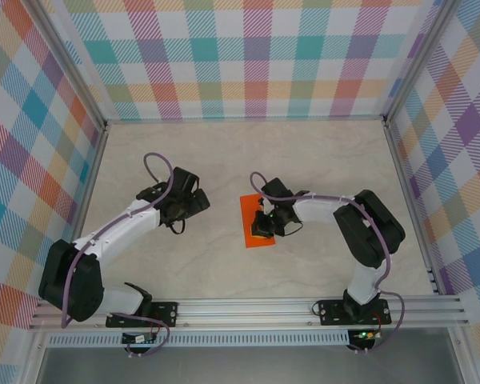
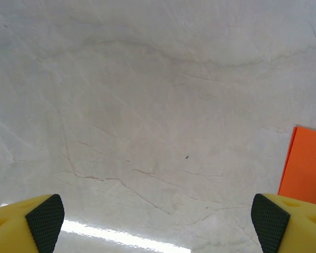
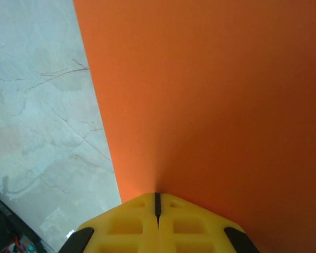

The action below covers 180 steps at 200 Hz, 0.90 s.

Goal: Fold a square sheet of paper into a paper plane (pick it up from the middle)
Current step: Move the square sheet of paper to the center of the table.

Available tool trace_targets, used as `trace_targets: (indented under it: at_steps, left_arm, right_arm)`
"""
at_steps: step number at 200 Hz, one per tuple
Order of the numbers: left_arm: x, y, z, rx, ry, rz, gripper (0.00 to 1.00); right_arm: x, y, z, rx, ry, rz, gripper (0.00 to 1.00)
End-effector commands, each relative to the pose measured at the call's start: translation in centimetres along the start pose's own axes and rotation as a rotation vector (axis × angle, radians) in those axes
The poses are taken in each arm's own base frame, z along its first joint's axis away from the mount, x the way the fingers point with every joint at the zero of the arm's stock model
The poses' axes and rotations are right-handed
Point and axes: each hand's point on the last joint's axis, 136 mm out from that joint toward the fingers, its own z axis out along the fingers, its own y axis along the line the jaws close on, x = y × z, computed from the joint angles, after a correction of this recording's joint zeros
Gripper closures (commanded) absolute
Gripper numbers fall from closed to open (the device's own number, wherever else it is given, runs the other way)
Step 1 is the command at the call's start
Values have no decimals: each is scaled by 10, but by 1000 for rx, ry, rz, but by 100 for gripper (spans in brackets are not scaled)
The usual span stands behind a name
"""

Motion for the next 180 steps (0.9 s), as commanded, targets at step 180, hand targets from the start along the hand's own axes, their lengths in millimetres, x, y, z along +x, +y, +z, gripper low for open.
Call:
trace_targets:
  at_steps: [180]
  left_arm:
    - [9, 12, -24, 102, -9, -54, 0]
  right_arm:
    - [-143, 66, 8, 87, -207, -2, 97]
